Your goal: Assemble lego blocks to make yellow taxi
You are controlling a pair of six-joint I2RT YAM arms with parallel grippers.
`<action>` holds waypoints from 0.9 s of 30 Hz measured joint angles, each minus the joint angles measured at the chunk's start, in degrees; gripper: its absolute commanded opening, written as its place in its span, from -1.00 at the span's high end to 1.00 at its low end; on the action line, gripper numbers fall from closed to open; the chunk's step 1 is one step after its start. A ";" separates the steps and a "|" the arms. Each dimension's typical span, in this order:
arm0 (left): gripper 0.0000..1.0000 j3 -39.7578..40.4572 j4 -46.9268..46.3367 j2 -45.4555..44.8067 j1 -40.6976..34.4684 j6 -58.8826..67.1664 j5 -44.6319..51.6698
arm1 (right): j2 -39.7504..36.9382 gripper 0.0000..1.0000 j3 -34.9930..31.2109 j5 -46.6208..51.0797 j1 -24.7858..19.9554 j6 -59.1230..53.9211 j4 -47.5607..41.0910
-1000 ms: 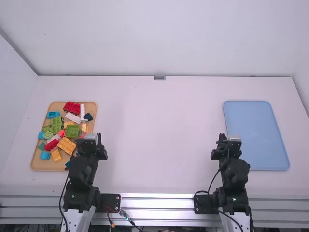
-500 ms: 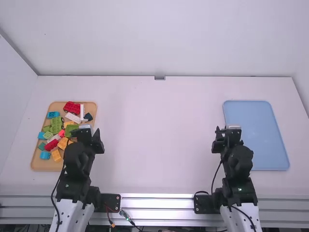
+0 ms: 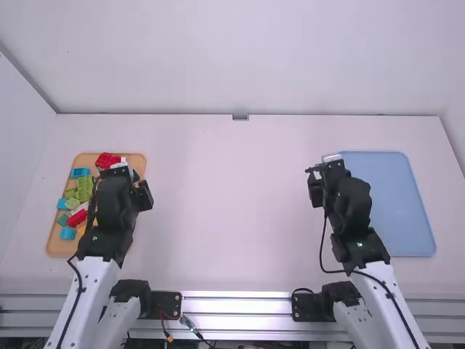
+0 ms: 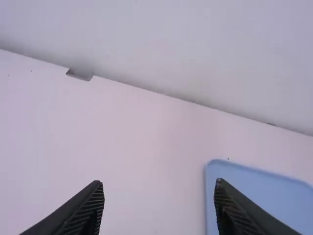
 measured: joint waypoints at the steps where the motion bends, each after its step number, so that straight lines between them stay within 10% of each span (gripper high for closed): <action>1: -0.32 1.44 -1.25 1.90 0.59 -0.76 -0.44 | 1.90 -0.32 1.49 0.92 0.50 0.22 0.42; 27: -0.96 22.86 -22.91 36.68 25.62 -10.73 3.10 | 30.08 -0.96 22.60 6.73 5.60 -3.17 0.76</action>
